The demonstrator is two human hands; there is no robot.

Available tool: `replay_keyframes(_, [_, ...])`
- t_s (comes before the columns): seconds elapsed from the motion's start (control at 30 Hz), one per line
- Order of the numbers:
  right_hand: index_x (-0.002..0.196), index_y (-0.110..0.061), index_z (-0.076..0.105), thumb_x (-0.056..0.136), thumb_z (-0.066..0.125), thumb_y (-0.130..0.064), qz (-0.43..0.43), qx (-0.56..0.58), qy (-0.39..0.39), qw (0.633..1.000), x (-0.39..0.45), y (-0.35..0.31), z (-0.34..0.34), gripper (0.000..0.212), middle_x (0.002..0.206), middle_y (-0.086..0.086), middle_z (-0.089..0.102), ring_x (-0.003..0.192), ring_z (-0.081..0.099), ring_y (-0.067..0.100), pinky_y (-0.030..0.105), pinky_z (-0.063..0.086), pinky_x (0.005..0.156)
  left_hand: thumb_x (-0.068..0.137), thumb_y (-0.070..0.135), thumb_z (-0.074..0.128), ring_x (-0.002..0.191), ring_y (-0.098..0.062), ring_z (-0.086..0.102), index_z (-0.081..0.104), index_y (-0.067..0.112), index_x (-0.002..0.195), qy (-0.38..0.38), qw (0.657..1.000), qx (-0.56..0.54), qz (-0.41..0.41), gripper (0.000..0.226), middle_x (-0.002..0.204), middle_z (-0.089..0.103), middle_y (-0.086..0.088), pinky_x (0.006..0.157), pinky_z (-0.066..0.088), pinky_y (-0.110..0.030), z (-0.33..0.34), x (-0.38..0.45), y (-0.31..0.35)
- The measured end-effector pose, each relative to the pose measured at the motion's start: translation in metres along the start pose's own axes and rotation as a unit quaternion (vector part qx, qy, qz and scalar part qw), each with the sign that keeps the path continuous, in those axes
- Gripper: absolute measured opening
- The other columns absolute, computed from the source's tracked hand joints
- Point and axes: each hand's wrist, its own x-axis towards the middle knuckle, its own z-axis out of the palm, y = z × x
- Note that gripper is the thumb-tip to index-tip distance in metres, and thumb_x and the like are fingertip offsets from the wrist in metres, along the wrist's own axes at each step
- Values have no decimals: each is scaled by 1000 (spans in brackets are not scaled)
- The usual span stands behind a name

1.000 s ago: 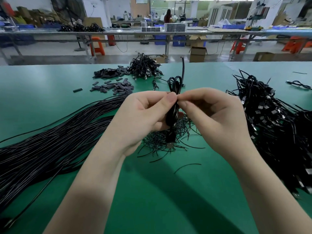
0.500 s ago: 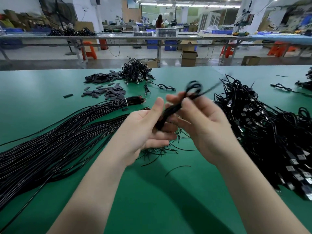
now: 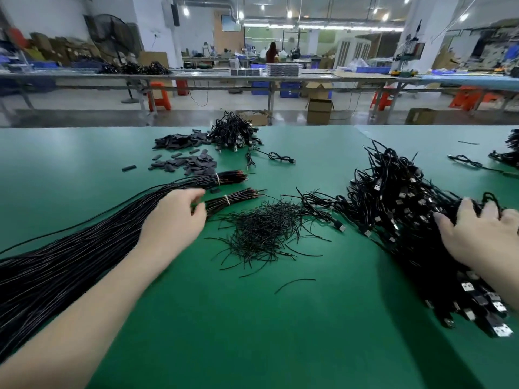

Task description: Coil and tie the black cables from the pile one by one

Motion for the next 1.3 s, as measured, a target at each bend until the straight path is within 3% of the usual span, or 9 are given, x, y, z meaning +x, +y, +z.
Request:
replay_keyframes(0.07, [143, -13, 38, 93, 39, -56, -50, 52, 105, 992, -19, -19, -3, 66, 145, 26, 35, 128, 28, 41, 53, 23, 103, 98, 35, 47, 109, -28, 59, 55, 19, 130, -100, 973, 205, -39, 36, 129, 54, -6, 84, 51, -39, 9, 3, -37])
replay_keyframes(0.13, [139, -17, 46, 91, 50, -52, -127, 82, 153, 977, -44, -47, -7, 59, 143, 21, 42, 128, 31, 38, 49, 23, 100, 98, 41, 51, 102, -30, 60, 60, 15, 113, -164, 938, 297, -72, 32, 119, 57, -8, 78, 51, -37, 16, -1, -64])
replay_keyframes(0.23, [139, -27, 49, 90, 51, -55, -210, 90, 100, 968, -84, -93, -4, 56, 145, 9, 44, 130, 31, 34, 48, 25, 103, 97, 43, 53, 82, -24, 64, 66, 15, 93, -152, 934, 319, -51, 31, 91, 65, -2, 62, 46, -29, 21, -9, -85])
replay_keyframes(0.43, [140, -37, 43, 93, 41, -60, -318, 114, -2, 941, -147, -154, 20, 53, 150, -2, 37, 138, 22, 26, 42, 19, 108, 99, 34, 49, 84, -22, 65, 67, 17, 100, -145, 935, 324, -16, 25, 96, 65, 0, 62, 46, -27, 19, -16, -101])
replay_keyframes(0.67, [138, -40, 45, 93, 45, -56, -342, 200, -34, 918, -179, -185, 20, 48, 143, -12, 43, 135, 25, 20, 36, 24, 106, 103, 20, 37, 75, -22, 64, 51, 11, 104, 41, 985, -35, -161, 16, 88, 67, -9, 67, 51, -38, -6, -6, -125])
replay_keyframes(0.8, [142, -32, 41, 93, 58, -35, -379, 379, -30, 844, -195, -216, -11, 52, 143, -8, 41, 112, 52, 15, 33, 43, 95, 103, 29, 39, 60, -16, 57, 45, 25, 104, 169, 975, -143, -35, 7, 75, 60, -6, 55, 43, -32, -30, -24, -124])
replay_keyframes(0.93, [152, -34, 16, 91, 62, -17, -508, 390, -90, 762, -219, -280, -47, 78, 160, -16, 3, 97, 62, 23, 38, 49, 85, 96, 38, 38, 55, -6, 54, 43, 36, 101, 98, 984, -101, 112, 8, 62, 53, 10, 49, 40, -29, -32, -63, -116])
replay_keyframes(1.1, [119, -18, 64, 98, 51, -33, -655, 164, -28, 737, -220, -328, -97, 28, 115, 5, 56, 108, 59, 26, 39, 51, 81, 96, 39, 46, 63, -9, 59, 43, 41, 100, 31, 986, -135, 92, 5, 80, 63, 12, 56, 49, -34, -29, -88, -131])
replay_keyframes(1.3, [107, -17, 67, 98, 52, -30, -604, 293, 72, 738, -150, -306, -219, 21, 87, -12, 58, 71, 52, -4, 9, 49, 70, 92, 23, 64, 80, -1, 64, 56, 45, 95, -29, 995, -82, 43, 23, 83, 67, 20, 68, 43, -8, -38, -103, -167])
